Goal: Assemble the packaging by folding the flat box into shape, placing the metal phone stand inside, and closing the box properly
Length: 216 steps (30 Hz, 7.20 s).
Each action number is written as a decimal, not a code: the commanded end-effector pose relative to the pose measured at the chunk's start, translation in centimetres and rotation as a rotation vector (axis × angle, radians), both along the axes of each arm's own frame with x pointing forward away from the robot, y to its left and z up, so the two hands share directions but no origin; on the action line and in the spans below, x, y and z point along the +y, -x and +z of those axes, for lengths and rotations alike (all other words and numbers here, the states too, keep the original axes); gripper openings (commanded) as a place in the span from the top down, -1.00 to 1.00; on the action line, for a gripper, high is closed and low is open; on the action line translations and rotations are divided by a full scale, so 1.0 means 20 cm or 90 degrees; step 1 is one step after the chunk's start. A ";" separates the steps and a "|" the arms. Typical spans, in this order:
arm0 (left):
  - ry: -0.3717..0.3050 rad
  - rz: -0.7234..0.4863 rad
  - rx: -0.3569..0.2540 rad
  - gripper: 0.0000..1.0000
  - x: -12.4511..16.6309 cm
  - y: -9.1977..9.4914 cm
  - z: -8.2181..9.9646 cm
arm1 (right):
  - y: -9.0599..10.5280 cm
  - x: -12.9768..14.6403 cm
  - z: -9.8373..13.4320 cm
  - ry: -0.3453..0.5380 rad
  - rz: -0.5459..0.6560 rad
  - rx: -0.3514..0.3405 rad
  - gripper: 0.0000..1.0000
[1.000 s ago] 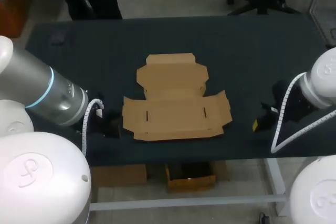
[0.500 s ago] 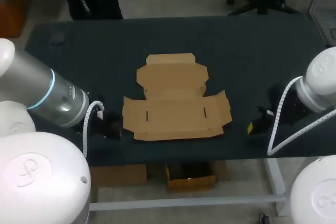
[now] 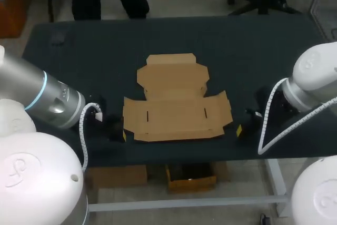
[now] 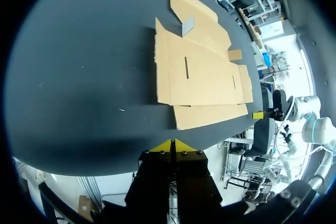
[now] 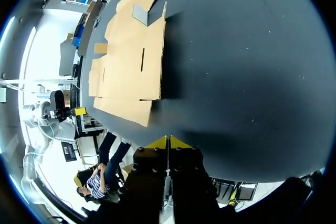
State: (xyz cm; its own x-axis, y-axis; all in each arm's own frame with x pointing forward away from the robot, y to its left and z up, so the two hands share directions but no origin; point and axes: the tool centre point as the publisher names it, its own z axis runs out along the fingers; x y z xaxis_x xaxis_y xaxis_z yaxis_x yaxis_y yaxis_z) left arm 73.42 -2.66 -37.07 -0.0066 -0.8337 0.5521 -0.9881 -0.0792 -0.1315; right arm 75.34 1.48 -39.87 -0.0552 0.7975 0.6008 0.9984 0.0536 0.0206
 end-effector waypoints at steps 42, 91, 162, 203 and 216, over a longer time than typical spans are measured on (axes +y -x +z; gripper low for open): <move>0.025 -0.028 0.108 1.00 -0.02 -0.12 -0.21 | -0.08 0.14 -0.11 -0.024 0.003 -0.022 1.00; 0.044 -0.053 0.107 1.00 -0.11 -0.12 -0.21 | -0.14 0.25 -0.09 -0.052 0.012 -0.019 1.00; 0.011 -0.084 0.081 1.00 -0.21 -0.12 -0.12 | -0.15 0.32 -0.10 -0.027 0.032 -0.013 1.00; -0.043 -0.088 0.076 1.00 -0.29 -0.12 -0.11 | -0.10 0.36 -0.04 0.005 0.020 -0.020 1.00; -0.049 -0.102 0.081 1.00 -0.33 -0.12 -0.13 | -0.13 0.39 -0.06 0.015 0.028 -0.011 1.00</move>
